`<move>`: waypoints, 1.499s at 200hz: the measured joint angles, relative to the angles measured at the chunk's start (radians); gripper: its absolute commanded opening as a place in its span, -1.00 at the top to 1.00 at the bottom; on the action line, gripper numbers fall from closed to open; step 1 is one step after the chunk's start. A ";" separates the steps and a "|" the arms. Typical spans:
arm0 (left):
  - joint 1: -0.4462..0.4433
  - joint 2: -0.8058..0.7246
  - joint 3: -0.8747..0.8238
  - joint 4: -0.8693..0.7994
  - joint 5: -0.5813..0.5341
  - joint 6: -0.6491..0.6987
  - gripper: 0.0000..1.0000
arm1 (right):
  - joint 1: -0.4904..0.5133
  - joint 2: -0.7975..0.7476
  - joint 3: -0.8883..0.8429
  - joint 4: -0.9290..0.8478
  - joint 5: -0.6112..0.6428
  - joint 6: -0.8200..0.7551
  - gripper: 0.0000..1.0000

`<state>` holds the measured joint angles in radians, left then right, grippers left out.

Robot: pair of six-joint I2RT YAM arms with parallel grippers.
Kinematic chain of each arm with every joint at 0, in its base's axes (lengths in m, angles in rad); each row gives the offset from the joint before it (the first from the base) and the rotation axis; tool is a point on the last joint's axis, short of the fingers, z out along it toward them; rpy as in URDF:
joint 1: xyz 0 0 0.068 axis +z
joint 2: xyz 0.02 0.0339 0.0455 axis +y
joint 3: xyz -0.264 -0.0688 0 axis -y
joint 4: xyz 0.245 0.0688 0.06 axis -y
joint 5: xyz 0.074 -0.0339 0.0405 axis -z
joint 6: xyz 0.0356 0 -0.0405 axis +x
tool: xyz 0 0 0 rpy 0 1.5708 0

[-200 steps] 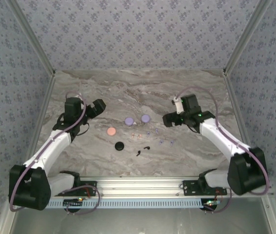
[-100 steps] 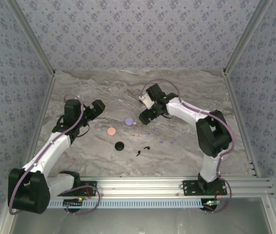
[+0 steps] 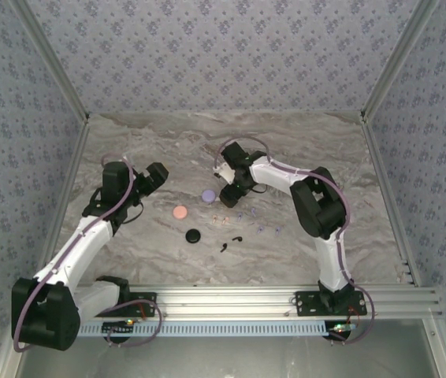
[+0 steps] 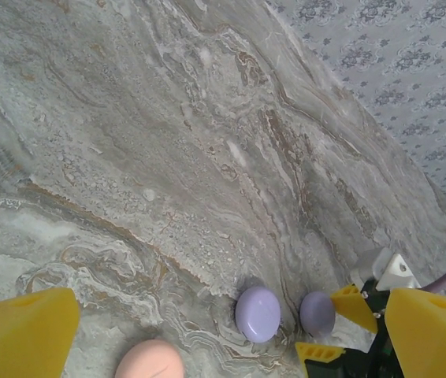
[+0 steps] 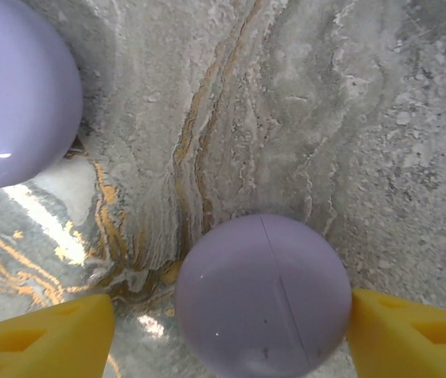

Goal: Insert the wireless bluetooth earbuds into the charging case

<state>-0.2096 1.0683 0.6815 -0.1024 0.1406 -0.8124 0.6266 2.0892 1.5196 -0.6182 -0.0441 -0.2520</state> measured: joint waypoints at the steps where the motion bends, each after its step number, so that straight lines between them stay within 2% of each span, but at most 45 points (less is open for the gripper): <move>1: 0.000 0.000 0.000 0.000 0.000 0.000 -0.98 | 0.000 0.001 0.000 0.000 0.001 0.000 -0.55; 57: 0.000 0.000 0.000 -0.003 0.000 0.000 -0.98 | 0.007 0.015 0.019 -0.004 0.030 -0.003 -0.39; 104: 0.000 0.000 0.000 -0.004 0.000 -0.001 -0.99 | 0.009 0.021 0.023 -0.004 0.041 -0.010 -0.38; 156: 0.000 -0.001 0.000 -0.004 0.000 -0.001 -0.98 | 0.010 0.021 0.023 -0.005 0.040 -0.023 -0.27; 198: 0.000 -0.001 0.000 -0.004 0.000 -0.001 -0.98 | 0.011 0.020 0.021 -0.005 0.032 -0.032 0.03; 230: 0.000 -0.001 0.000 -0.003 0.005 -0.001 -0.99 | 0.011 0.002 -0.004 0.014 0.033 -0.033 0.06; 269: -0.007 0.018 0.022 -0.005 0.094 0.013 -0.95 | 0.010 -0.132 -0.140 0.071 0.068 -0.033 0.07; 300: -0.069 0.093 0.127 -0.001 0.200 0.040 -0.91 | 0.008 -0.419 -0.314 0.200 0.075 -0.026 0.07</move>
<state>-0.2783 1.1610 0.8082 -0.1036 0.3405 -0.7727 0.6346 1.6699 1.2057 -0.4187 0.0307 -0.2779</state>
